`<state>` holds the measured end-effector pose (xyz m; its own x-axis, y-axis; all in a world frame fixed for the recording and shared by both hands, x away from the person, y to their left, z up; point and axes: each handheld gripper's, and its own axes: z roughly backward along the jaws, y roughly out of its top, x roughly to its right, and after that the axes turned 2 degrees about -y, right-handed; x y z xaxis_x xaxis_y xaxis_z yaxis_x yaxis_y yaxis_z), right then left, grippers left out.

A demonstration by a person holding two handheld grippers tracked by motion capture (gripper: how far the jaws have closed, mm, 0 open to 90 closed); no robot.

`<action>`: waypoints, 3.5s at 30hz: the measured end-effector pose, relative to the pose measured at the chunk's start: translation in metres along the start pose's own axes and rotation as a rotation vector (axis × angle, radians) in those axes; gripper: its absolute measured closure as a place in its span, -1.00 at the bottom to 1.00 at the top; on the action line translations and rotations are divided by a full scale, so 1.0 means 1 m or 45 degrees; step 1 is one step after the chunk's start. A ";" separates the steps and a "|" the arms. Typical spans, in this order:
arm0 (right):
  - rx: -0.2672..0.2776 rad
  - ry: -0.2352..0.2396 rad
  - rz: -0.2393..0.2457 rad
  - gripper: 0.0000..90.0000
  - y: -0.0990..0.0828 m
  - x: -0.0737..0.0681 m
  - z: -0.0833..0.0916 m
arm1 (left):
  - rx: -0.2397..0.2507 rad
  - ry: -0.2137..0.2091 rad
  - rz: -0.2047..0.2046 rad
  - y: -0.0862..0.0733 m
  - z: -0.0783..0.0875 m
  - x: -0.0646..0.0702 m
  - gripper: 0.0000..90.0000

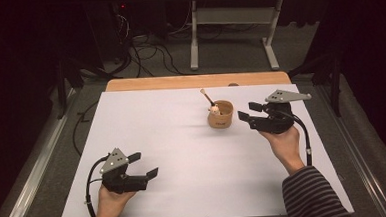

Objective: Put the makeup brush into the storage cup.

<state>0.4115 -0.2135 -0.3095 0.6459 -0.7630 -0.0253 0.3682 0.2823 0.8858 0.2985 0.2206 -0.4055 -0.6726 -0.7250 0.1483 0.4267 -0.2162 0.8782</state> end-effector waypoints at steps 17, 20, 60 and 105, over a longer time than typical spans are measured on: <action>0.027 0.023 -0.012 0.03 -0.007 -0.001 0.011 | -0.001 0.001 -0.001 0.000 0.000 0.000 -0.63; 0.030 0.026 -0.015 0.03 -0.008 -0.001 0.012 | -0.001 0.001 0.000 0.000 0.000 0.000 -0.63; 0.071 0.015 -0.065 0.01 -0.026 0.005 0.041 | -0.001 -0.001 -0.002 0.000 -0.001 0.001 -0.63; 0.118 0.036 -0.138 -0.07 -0.059 0.004 0.076 | 0.001 -0.001 -0.002 0.000 0.000 0.001 -0.63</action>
<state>0.3418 -0.2777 -0.3271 0.6251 -0.7688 -0.1349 0.3741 0.1434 0.9162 0.2978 0.2195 -0.4055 -0.6735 -0.7243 0.1473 0.4254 -0.2168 0.8787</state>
